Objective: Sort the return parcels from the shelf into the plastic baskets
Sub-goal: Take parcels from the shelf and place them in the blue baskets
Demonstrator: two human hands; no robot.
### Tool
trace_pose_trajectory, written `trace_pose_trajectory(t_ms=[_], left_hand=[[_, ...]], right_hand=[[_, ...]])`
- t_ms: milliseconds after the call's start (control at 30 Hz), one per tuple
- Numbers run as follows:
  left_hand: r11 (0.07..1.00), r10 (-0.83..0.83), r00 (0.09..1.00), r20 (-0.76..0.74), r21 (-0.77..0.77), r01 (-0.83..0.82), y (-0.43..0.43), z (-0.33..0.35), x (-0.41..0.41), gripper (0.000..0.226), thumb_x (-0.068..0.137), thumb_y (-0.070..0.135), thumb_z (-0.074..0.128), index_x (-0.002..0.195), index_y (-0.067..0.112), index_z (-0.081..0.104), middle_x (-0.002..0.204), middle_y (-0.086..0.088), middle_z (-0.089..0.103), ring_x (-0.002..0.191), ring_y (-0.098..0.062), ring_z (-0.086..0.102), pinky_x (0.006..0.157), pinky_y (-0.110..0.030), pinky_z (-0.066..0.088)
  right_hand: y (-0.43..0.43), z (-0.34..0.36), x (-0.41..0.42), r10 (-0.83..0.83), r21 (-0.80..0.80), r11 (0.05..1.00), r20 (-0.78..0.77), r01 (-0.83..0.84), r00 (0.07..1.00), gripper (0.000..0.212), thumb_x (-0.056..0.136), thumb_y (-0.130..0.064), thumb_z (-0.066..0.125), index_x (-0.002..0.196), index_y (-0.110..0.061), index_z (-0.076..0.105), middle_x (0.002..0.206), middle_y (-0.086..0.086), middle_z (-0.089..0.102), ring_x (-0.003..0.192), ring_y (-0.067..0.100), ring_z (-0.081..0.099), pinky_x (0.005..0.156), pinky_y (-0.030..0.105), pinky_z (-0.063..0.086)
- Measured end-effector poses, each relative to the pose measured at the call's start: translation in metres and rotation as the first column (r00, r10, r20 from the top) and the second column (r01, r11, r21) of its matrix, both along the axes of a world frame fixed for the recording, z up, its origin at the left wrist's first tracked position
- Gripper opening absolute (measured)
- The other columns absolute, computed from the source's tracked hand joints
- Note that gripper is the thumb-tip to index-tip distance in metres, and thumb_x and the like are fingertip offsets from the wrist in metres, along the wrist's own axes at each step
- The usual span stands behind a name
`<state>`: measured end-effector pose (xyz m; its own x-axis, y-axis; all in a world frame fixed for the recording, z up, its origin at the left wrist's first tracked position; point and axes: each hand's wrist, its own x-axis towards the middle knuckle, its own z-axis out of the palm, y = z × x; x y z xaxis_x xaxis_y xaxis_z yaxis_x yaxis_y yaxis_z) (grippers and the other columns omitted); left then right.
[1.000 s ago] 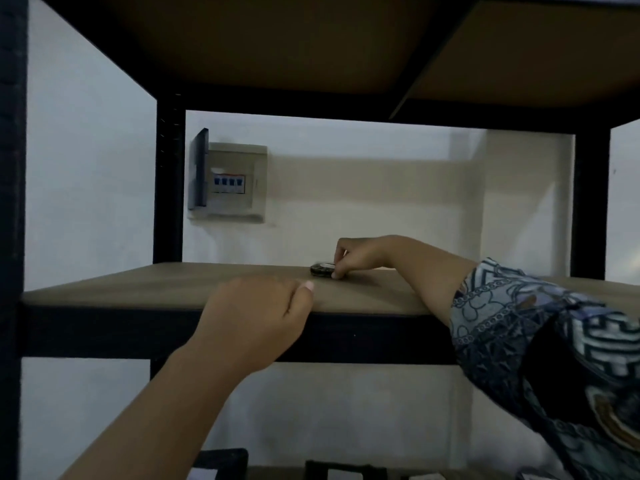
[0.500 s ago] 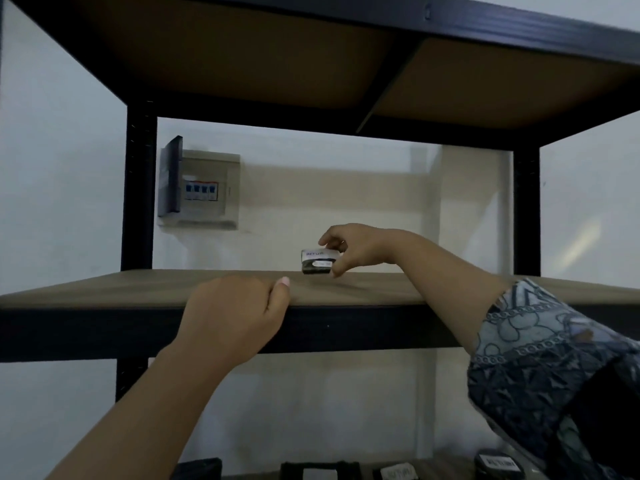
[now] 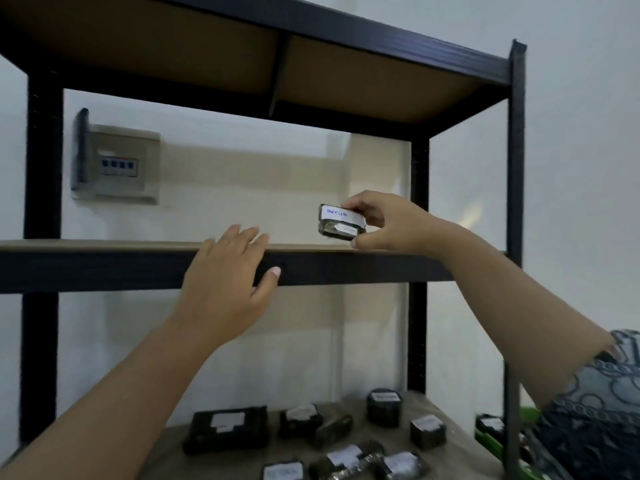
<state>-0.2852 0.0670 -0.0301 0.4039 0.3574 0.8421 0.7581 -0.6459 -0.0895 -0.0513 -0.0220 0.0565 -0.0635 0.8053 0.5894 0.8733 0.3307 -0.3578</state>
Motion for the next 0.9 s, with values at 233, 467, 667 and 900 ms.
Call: trace_pose_trajectory(t_ms=[233,467,667,900], left_hand=[[0.981,-0.143,0.987,-0.076,-0.144,0.131,-0.072,-0.068,0.102,0.079,0.080,0.055,0.013,0.145,0.015,0.031,0.152,-0.001,0.030,0.143,-0.019,0.016,0.114,-0.041,0.016],[0.938,-0.219,0.965,-0.141,-0.303,0.168,-0.137,-0.138,0.206,0.070,0.082,0.045,0.025,0.146,0.016,0.026,0.153,0.001,0.025,0.143,-0.018,0.013,0.115,-0.037,0.014],[0.863,-0.358,0.926,-0.118,-0.420,0.280,-0.179,-0.190,0.292,0.064,0.089,0.041,0.033,0.148,0.017,0.023,0.154,0.002,0.023,0.144,-0.016,0.011,0.117,-0.037,0.013],[0.758,-0.493,0.866,-0.086,-0.530,0.379,-0.206,-0.242,0.385,0.061,0.091,0.033,0.039,0.147,0.012,0.024,0.153,-0.001,0.027,0.143,-0.018,0.014,0.114,-0.035,0.016]], right_hand=[[-0.086,-0.080,0.101,-0.104,-0.039,0.994,-0.039,0.103,0.994,0.056,0.071,-0.013,0.077,0.120,-0.024,0.053,0.119,-0.003,0.061,0.110,0.014,0.059,0.101,0.039,0.047],[-0.167,-0.163,0.202,-0.258,-0.098,0.961,0.014,0.258,0.966,0.059,0.071,-0.012,0.078,0.124,-0.019,0.053,0.117,-0.001,0.057,0.107,0.018,0.056,0.098,0.039,0.046],[-0.216,-0.237,0.270,-0.375,-0.216,0.905,-0.002,0.366,0.927,0.061,0.072,-0.013,0.076,0.127,-0.020,0.050,0.122,-0.002,0.053,0.107,0.013,0.051,0.097,0.029,0.043],[-0.242,-0.301,0.339,-0.488,-0.343,0.826,-0.041,0.446,0.872,0.060,0.072,-0.008,0.075,0.126,-0.018,0.050,0.122,0.000,0.053,0.105,0.016,0.053,0.085,0.029,0.049]])
